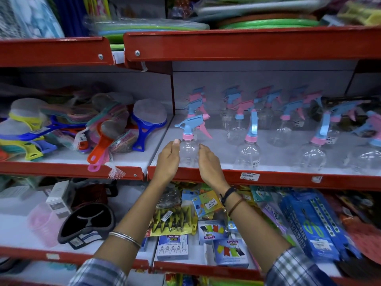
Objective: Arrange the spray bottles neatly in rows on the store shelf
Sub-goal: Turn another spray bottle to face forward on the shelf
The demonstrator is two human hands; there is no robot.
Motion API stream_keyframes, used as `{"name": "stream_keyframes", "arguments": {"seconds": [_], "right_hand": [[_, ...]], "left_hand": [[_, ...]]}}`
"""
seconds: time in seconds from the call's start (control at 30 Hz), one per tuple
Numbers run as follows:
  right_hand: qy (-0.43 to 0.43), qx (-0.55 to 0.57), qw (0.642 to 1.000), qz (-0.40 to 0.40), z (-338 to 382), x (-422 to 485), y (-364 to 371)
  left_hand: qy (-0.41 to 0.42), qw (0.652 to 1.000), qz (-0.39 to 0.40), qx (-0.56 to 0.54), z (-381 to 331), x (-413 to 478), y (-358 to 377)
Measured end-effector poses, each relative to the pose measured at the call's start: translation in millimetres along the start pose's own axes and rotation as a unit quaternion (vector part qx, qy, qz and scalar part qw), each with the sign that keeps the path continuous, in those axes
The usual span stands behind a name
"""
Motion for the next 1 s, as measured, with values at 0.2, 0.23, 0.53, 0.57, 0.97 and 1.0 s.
{"name": "stream_keyframes", "arguments": {"seconds": [0.2, 0.23, 0.53, 0.57, 0.97, 1.0], "right_hand": [[-0.067, 0.015, 0.996, -0.064, 3, -17, -30], [-0.095, 0.040, 0.990, -0.096, 6, -21, -43], [-0.053, 0.099, 0.940, -0.323, -36, 19, -146], [-0.018, 0.098, 0.955, -0.278, -40, 27, -148], [0.021, 0.013, 0.995, -0.093, -37, 12, -145], [0.007, 0.003, 0.996, -0.089, -38, 10, -145]], "left_hand": [[0.084, 0.981, -0.175, -0.031, -15, -24, -7], [0.129, 0.971, -0.196, -0.049, -22, -34, -6], [0.157, 0.981, 0.115, -0.023, -46, -95, 109], [0.114, 0.986, 0.120, -0.032, -48, -95, 117], [-0.039, 0.995, 0.065, -0.065, -49, -68, 141], [-0.042, 0.995, 0.065, -0.062, -49, -65, 143]]}}
Point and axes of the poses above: each hand's wrist, its own x-axis towards the middle knuckle, its own y-axis out of the palm, z = x × y, the point moved 4 cm from there along x, towards the middle knuckle, and after that the axes turned 12 degrees about -z, right-handed, at the moved point
